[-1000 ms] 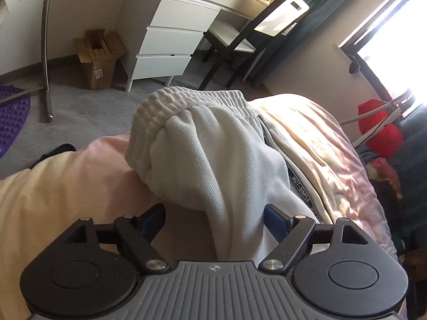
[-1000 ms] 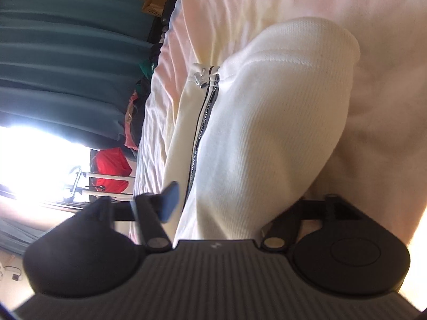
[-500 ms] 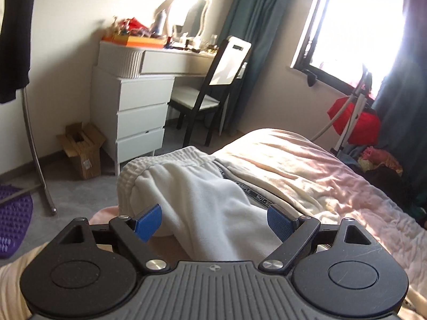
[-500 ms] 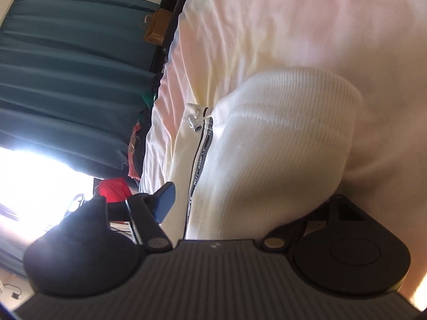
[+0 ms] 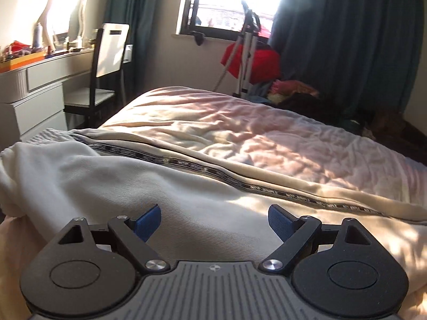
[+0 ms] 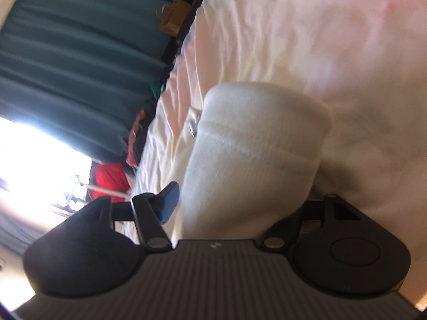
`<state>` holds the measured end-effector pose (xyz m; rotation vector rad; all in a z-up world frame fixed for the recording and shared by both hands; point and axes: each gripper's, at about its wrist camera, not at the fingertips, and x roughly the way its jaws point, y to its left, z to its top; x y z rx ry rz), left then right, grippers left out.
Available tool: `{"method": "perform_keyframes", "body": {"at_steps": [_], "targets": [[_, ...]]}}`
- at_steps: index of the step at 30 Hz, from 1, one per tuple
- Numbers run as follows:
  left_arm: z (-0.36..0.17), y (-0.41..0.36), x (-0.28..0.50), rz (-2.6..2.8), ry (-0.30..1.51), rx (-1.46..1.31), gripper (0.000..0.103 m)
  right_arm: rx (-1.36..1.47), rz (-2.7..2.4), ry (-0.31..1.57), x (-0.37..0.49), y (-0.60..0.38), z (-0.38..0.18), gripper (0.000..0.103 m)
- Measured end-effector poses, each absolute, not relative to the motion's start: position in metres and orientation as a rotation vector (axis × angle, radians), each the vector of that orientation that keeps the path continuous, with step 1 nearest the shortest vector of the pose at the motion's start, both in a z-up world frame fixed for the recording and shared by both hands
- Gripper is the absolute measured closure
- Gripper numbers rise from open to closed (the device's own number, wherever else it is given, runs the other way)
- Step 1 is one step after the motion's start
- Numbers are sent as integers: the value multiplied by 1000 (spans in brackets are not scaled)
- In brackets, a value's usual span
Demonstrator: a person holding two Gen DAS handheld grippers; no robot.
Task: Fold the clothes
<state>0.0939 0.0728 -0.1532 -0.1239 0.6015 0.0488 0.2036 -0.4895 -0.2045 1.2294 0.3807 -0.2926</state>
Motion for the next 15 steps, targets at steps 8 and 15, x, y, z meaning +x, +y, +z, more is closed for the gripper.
{"method": "perform_keyframes", "body": {"at_steps": [8, 15], "targets": [[-184, 45, 114, 54, 637, -6, 8, 1149, -180, 475, 210, -484, -199, 37], [-198, 46, 123, 63, 719, 20, 6, 1142, -257, 456, 217, -455, -192, 46]]}}
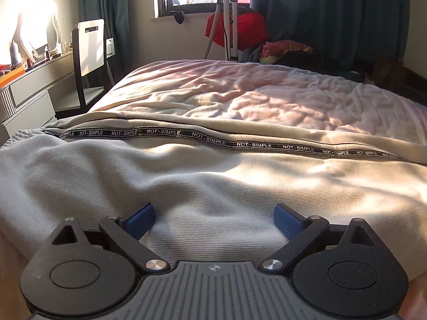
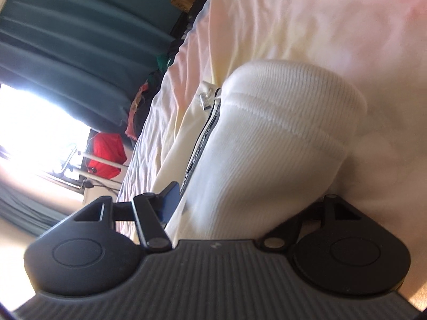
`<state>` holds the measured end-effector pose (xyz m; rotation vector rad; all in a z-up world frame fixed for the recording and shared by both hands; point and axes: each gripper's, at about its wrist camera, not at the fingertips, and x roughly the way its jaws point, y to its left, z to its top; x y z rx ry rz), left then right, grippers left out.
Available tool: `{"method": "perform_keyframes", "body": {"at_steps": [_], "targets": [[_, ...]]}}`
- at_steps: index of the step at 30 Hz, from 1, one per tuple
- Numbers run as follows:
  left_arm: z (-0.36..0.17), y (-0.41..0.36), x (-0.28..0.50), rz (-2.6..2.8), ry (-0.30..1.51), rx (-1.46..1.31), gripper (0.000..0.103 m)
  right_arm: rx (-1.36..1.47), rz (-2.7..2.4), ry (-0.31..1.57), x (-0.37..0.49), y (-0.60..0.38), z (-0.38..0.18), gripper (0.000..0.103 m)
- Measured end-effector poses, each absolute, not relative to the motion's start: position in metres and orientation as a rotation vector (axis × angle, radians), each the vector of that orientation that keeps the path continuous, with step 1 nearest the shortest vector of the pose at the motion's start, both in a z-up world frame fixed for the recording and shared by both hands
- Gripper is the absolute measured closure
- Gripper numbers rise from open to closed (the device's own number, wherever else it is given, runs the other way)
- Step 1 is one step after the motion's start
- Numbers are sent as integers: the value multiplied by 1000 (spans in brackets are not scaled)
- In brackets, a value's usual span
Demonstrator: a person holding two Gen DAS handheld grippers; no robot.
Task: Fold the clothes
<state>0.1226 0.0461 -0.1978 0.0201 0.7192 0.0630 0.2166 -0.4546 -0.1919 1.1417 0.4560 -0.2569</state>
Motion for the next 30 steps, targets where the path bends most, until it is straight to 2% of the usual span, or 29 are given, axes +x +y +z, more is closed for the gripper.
{"method": "perform_keyframes", "body": {"at_steps": [2, 3, 5, 14, 22, 27, 30], "targets": [[-199, 48, 123, 62, 735, 14, 5, 1123, -302, 461, 230, -461, -188, 67], [-199, 49, 123, 60, 737, 12, 5, 1122, -315, 463, 236, -467, -188, 69], [-199, 50, 123, 59, 742, 10, 5, 1082, -327, 457, 237, -464, -180, 79], [-197, 51, 127, 55, 752, 11, 4, 599, -336, 312, 232, -405, -98, 85], [-179, 64, 126, 43, 742, -56, 4, 93, -139, 130, 199, -267, -29, 86], [-157, 89, 124, 73, 698, -161, 4, -177, 37, 101, 185, -156, -36, 87], [-149, 101, 121, 93, 680, -199, 4, -320, 157, 156, 176, -95, -67, 87]]}}
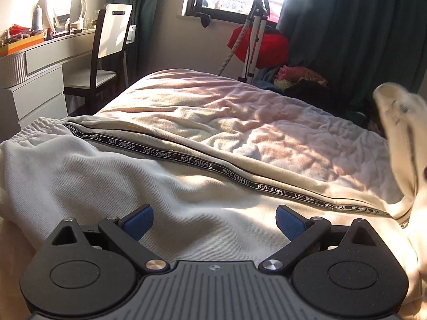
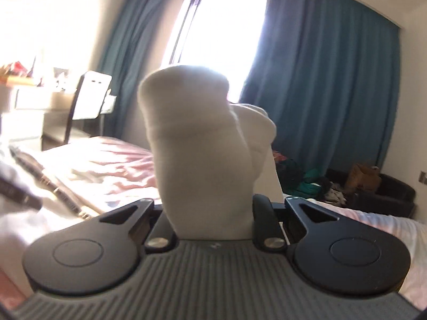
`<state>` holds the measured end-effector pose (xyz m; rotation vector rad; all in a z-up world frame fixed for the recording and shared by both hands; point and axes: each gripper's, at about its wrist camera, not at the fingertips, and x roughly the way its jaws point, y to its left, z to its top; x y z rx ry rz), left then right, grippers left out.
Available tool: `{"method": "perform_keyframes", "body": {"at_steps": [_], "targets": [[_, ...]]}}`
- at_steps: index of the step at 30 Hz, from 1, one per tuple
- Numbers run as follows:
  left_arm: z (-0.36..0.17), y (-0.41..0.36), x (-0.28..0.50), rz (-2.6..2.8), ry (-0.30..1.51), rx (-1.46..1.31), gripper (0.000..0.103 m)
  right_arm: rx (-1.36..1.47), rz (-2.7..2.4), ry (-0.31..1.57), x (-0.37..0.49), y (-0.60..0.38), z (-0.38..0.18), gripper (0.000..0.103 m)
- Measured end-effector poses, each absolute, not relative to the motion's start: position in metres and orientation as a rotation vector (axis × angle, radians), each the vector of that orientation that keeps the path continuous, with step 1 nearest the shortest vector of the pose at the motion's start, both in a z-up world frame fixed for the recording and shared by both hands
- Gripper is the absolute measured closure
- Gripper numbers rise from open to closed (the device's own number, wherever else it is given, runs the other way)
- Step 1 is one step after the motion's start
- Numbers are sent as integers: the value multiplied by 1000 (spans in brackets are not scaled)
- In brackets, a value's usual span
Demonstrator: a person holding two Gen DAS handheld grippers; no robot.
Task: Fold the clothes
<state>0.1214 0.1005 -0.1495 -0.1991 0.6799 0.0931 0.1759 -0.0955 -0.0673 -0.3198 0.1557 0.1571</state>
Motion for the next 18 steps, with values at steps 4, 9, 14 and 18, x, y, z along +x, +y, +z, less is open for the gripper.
{"method": "perform_keyframes", "body": {"at_steps": [4, 9, 14, 18], "targets": [[-145, 108, 121, 93, 674, -224, 4, -540, 310, 283, 168, -33, -127, 87], [-143, 112, 122, 76, 664, -252, 4, -630, 320, 305, 164, -13, -151, 87], [-144, 115, 126, 62, 650, -277, 4, -612, 335, 285, 163, -3, -140, 87], [-151, 119, 131, 68, 656, -280, 5, -634, 372, 290, 159, 11, -147, 85]]}}
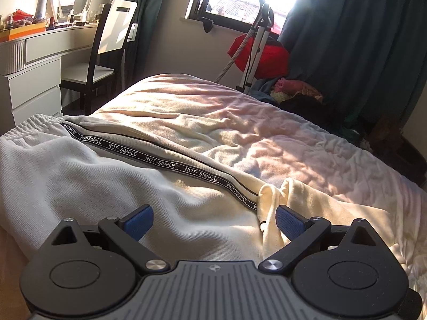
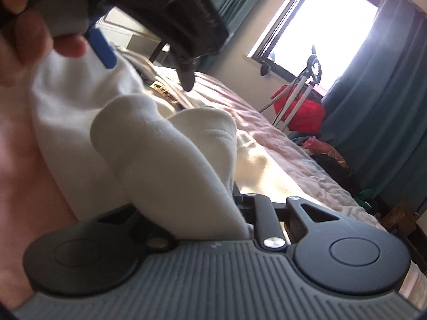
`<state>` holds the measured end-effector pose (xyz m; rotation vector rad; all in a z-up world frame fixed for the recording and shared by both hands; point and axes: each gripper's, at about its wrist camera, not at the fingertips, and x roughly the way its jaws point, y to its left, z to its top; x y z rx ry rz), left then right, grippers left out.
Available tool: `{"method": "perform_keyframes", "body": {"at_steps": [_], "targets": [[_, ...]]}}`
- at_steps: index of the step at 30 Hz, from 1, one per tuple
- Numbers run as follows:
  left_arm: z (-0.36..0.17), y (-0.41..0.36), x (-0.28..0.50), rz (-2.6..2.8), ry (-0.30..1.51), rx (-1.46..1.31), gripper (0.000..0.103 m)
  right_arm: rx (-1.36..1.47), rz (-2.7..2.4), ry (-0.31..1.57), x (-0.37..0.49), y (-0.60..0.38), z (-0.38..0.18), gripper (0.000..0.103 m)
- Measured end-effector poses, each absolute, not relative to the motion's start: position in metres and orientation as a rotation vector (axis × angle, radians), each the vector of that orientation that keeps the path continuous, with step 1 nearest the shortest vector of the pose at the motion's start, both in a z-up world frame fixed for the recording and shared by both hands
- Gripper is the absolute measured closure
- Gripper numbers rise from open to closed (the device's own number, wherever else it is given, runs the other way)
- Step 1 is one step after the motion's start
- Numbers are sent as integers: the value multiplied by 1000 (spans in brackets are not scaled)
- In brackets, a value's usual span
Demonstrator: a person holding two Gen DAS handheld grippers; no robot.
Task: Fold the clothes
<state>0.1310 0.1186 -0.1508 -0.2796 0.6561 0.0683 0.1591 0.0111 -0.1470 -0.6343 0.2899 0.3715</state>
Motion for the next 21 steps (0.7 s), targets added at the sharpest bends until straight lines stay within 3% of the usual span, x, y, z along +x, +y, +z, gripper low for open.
{"method": "perform_keyframes", "body": {"at_steps": [4, 9, 10, 11, 13, 21], "targets": [[-158, 122, 134, 82, 674, -296, 5, -645, 398, 325, 163, 11, -149, 82], [-155, 121, 132, 68, 658, -298, 6, -460, 502, 471, 160, -13, -124, 66], [-154, 120, 130, 62, 654, -304, 6, -400, 529, 503, 158, -22, -118, 56], [-153, 120, 129, 56, 652, -309, 6, -339, 556, 536, 155, -31, -113, 37], [-153, 120, 126, 45, 652, -323, 6, -263, 594, 563, 147, -43, -103, 21], [-156, 117, 119, -39, 667, -407, 6, -89, 576, 554, 118, -79, -62, 21]]}}
